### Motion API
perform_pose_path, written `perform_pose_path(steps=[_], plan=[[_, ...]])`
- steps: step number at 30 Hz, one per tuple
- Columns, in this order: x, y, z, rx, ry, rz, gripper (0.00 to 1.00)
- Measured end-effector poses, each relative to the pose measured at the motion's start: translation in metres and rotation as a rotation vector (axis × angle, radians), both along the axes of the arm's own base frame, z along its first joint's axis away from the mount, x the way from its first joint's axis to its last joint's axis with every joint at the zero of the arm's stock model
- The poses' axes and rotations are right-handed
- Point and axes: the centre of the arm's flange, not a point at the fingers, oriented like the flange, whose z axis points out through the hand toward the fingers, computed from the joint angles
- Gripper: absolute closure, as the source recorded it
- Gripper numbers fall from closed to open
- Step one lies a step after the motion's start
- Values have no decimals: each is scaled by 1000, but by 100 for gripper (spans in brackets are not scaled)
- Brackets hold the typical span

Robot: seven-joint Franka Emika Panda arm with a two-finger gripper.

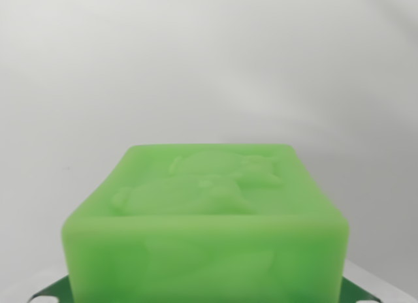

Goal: Stack cube

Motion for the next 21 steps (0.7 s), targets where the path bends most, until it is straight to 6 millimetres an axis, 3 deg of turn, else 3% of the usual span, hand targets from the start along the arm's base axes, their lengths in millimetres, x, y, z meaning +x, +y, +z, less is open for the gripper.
perform_pose_path(steps=[21], plan=[[-1,1,62,-1,-6,-3,100]])
